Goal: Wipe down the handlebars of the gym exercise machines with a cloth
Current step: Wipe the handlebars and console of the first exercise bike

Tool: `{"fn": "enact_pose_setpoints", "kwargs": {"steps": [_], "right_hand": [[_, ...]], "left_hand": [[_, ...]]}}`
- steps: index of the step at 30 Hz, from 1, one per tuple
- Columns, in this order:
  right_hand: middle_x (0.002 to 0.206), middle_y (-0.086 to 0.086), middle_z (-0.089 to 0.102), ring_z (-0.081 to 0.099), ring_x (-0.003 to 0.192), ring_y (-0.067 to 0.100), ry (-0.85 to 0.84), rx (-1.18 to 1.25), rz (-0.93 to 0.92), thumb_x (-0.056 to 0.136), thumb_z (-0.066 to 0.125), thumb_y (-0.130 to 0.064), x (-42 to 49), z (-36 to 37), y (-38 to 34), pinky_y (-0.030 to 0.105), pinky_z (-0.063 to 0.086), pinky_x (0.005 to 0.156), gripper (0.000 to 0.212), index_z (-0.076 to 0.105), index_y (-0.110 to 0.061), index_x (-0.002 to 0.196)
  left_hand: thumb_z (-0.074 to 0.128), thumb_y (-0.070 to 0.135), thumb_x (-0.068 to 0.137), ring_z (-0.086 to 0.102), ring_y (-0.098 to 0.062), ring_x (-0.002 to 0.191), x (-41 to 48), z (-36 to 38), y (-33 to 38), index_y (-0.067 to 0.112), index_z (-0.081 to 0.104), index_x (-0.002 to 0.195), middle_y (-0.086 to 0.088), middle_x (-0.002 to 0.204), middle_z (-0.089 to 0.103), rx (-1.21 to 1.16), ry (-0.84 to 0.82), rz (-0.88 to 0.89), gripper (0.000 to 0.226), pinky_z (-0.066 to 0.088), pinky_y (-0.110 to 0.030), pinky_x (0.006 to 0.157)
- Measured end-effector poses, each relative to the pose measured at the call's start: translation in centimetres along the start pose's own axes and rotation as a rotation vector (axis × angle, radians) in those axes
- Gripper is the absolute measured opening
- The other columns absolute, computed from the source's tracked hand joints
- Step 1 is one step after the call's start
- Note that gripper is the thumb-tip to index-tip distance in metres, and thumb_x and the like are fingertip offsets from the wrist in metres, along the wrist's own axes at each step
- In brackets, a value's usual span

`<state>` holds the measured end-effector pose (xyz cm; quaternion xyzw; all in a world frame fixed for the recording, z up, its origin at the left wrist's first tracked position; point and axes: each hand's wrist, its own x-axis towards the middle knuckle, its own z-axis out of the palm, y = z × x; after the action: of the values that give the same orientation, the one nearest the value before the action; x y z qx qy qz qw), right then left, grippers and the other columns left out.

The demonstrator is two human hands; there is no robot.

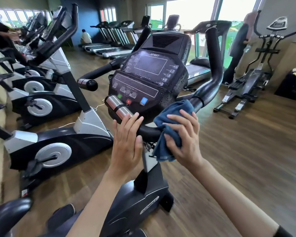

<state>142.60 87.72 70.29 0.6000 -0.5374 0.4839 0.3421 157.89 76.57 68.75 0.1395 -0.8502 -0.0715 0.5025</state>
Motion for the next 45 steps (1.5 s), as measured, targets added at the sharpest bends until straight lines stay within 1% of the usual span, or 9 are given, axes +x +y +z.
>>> {"fn": "enact_pose_setpoints", "kwargs": {"steps": [5,10,14,18,24,27,34,40,45], "right_hand": [[0.134,0.009,0.043,0.023,0.142,0.022,-0.140,-0.064,-0.189,0.102,0.035,-0.040,0.4,-0.8,3.4,0.049,0.014,0.118,0.032,0.053,-0.019,0.120],[0.137,0.014,0.039,0.025,0.138,0.038,-0.094,-0.053,-0.017,0.103,0.033,-0.035,2.1,-1.7,6.7,0.058,0.018,0.115,0.029,0.054,-0.018,0.113],[0.132,0.011,0.049,0.030,0.135,0.034,-0.014,-0.046,0.080,0.099,0.042,-0.025,2.7,-1.7,6.4,0.038,0.018,0.118,0.017,0.054,-0.015,0.107],[0.127,0.006,0.052,0.032,0.134,0.020,0.123,0.001,0.163,0.094,0.050,-0.023,1.4,-0.1,2.4,0.038,0.019,0.116,0.012,0.055,-0.017,0.102],[0.132,0.010,0.043,0.029,0.135,0.030,0.091,-0.132,-0.108,0.095,0.053,-0.038,-1.4,2.0,-0.5,0.055,0.024,0.112,0.027,0.055,-0.022,0.117],[0.134,0.011,0.041,0.021,0.142,0.023,0.056,-0.158,-0.239,0.098,0.044,-0.041,-1.1,1.3,2.0,0.058,0.024,0.112,0.032,0.052,-0.022,0.123],[0.131,0.019,0.041,0.027,0.133,0.041,0.197,-0.140,-0.334,0.100,0.041,-0.039,-0.4,1.5,5.6,0.051,0.024,0.114,0.034,0.052,-0.014,0.120],[0.139,0.018,0.035,0.016,0.138,0.050,0.262,-0.067,-0.383,0.099,0.029,-0.047,-0.3,3.0,5.8,0.059,0.014,0.116,0.047,0.047,-0.012,0.126],[0.143,0.013,0.034,0.018,0.140,0.045,0.357,-0.069,-0.413,0.098,0.033,-0.034,-0.5,4.2,6.3,0.057,0.015,0.116,0.040,0.036,-0.014,0.133]], "left_hand": [[0.027,0.017,0.097,0.018,-0.012,0.144,0.0,0.2,0.0,0.009,0.034,0.139,-0.005,0.146,0.035,-0.008,0.022,0.005,0.043,0.008,-0.052,0.118],[0.027,0.015,0.095,0.016,-0.010,0.145,0.0,0.1,-0.4,0.009,0.035,0.138,-0.005,0.145,0.035,0.019,0.023,0.036,0.045,0.007,-0.052,0.118],[0.027,0.017,0.096,0.016,-0.010,0.145,-0.1,0.0,-0.7,0.009,0.034,0.140,-0.005,0.147,0.034,0.032,0.005,0.056,0.045,0.009,-0.055,0.117],[0.018,0.029,0.103,0.012,-0.012,0.147,-0.2,0.1,-0.9,0.010,0.027,0.144,-0.004,0.151,0.028,0.025,0.000,0.071,0.046,0.010,-0.055,0.117],[0.025,0.025,0.103,0.013,-0.012,0.146,-0.9,1.7,-2.0,0.018,0.024,0.142,-0.005,0.149,0.028,0.015,0.125,0.215,0.040,0.010,-0.054,0.114],[0.027,0.026,0.103,0.016,-0.012,0.146,-0.7,2.9,-3.0,0.018,0.025,0.141,-0.001,0.148,0.026,0.035,0.226,0.296,0.038,0.008,-0.051,0.116],[0.032,0.034,0.104,0.015,-0.005,0.144,1.2,4.4,-5.2,0.017,0.027,0.138,-0.006,0.138,0.037,0.094,0.392,0.469,0.038,0.007,-0.050,0.116],[0.026,0.038,0.103,0.020,-0.002,0.140,2.4,5.5,-5.8,0.015,0.032,0.136,-0.003,0.135,0.037,0.024,0.520,0.530,0.041,0.007,-0.053,0.116],[0.023,0.021,0.096,0.034,-0.006,0.133,2.5,6.2,-5.3,0.008,0.042,0.133,-0.006,0.130,0.046,-0.064,0.639,0.548,0.043,-0.001,-0.044,0.119]]}}
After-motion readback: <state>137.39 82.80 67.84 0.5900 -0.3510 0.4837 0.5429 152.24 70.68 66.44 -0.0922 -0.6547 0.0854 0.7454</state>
